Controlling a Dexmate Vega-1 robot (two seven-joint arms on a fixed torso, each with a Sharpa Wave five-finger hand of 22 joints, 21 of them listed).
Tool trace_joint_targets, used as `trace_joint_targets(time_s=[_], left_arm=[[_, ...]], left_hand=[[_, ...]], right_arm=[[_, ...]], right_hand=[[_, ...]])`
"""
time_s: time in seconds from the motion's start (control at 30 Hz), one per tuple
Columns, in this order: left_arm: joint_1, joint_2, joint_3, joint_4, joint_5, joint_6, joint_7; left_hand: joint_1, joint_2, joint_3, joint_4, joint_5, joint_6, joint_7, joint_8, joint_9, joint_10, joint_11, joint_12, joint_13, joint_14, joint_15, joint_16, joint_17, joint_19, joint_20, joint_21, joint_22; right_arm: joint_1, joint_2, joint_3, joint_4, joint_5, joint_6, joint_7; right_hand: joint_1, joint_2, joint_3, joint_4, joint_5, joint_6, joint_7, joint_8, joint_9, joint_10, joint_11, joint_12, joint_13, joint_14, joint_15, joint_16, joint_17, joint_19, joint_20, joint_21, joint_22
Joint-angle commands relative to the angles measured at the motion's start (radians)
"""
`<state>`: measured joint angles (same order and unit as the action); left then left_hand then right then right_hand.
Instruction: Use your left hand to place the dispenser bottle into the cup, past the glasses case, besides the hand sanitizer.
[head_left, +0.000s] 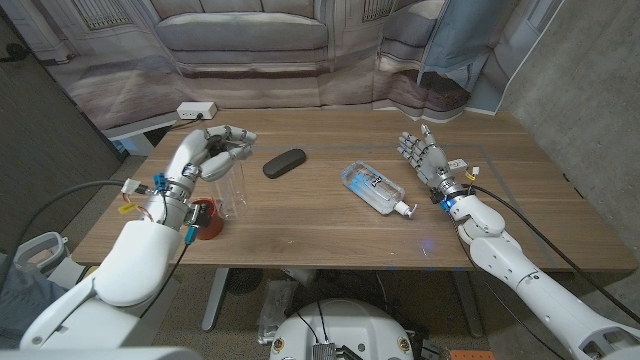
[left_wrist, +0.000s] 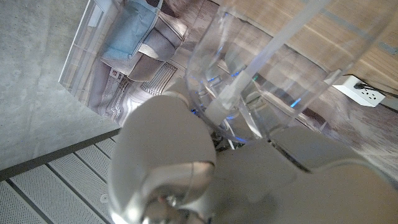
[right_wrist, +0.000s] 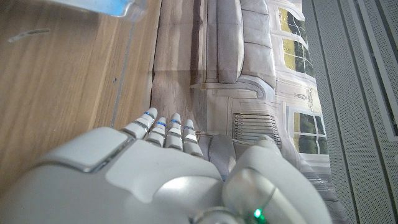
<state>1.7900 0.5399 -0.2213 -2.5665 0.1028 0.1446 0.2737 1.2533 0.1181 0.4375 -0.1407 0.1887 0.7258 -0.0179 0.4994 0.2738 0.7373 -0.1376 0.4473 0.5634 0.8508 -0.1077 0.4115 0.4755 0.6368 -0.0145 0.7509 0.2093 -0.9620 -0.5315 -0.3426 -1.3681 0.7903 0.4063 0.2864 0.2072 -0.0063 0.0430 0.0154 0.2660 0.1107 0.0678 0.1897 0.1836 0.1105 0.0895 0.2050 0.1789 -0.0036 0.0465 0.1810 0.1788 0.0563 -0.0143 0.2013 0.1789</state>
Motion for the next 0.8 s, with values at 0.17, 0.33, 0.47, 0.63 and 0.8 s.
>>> trace_joint_targets(time_s=[0.17,0.33,0.47,0.63,0.8], left_arm=[[0.014,-0.07,-0.051,0.011,-0.011,-0.009,-0.029],[0.022,-0.087,-0.074,0.011,-0.02,-0.009,-0.038],[0.025,-0.097,-0.093,0.01,-0.03,0.007,-0.05],[0.027,-0.107,-0.103,0.002,-0.027,0.041,-0.052],[0.029,-0.108,-0.105,-0.017,0.002,0.102,-0.043]], left_hand=[[-0.005,-0.003,0.007,0.0,0.002,0.009,-0.002,0.007,-0.002,0.009,-0.003,-0.003,0.007,0.007,-0.018,0.003,0.007,-0.001,-0.01,0.012,0.0],[-0.005,-0.003,0.008,-0.001,0.002,0.011,-0.008,0.009,-0.002,0.013,-0.001,-0.004,0.011,0.008,-0.02,0.003,0.01,-0.005,-0.01,0.017,0.0],[-0.006,-0.004,0.009,-0.001,0.002,0.022,-0.002,0.013,-0.003,0.013,-0.004,-0.005,0.015,0.008,-0.018,0.003,0.013,-0.007,-0.012,0.02,-0.001],[-0.004,-0.004,0.011,-0.002,0.002,0.025,-0.003,0.014,-0.004,0.014,-0.004,-0.006,0.019,0.009,-0.021,0.003,0.015,-0.009,-0.013,0.025,-0.001],[-0.003,-0.002,0.013,-0.002,0.002,0.025,-0.003,0.014,-0.003,0.014,-0.005,-0.008,0.022,0.008,-0.02,0.002,0.018,-0.012,-0.012,0.028,-0.001]], right_arm=[[0.017,0.011,-0.01,0.021,-0.005,-0.002,0.008],[0.019,0.015,-0.013,0.021,-0.007,-0.003,0.007],[0.023,0.017,-0.017,0.023,-0.01,-0.003,0.009],[0.028,0.021,-0.022,0.024,-0.012,-0.007,0.008],[0.034,0.026,-0.028,0.026,-0.016,-0.012,0.006]], right_hand=[[0.001,0.009,-0.005,0.001,-0.001,0.005,-0.004,0.004,0.002,0.006,0.001,0.004,0.005,0.006,0.005,0.005,0.004,0.005,0.006,-0.001,0.004],[0.001,0.01,-0.005,0.0,-0.001,0.006,-0.004,0.004,0.002,0.007,0.001,0.005,0.005,0.006,0.006,0.005,0.004,0.005,0.006,-0.001,0.004],[0.001,0.01,-0.005,0.0,-0.001,0.005,-0.003,0.004,0.002,0.006,-0.001,0.004,0.005,0.006,0.005,0.005,0.003,0.006,0.006,-0.001,0.004],[0.001,0.011,-0.006,0.0,-0.001,0.005,-0.003,0.003,0.002,0.006,-0.001,0.004,0.005,0.006,0.005,0.005,0.003,0.006,0.006,-0.001,0.004],[0.002,0.011,-0.006,-0.001,-0.001,0.005,-0.003,0.004,0.002,0.007,0.0,0.004,0.005,0.007,0.004,0.005,0.003,0.006,0.006,-0.001,0.004]])
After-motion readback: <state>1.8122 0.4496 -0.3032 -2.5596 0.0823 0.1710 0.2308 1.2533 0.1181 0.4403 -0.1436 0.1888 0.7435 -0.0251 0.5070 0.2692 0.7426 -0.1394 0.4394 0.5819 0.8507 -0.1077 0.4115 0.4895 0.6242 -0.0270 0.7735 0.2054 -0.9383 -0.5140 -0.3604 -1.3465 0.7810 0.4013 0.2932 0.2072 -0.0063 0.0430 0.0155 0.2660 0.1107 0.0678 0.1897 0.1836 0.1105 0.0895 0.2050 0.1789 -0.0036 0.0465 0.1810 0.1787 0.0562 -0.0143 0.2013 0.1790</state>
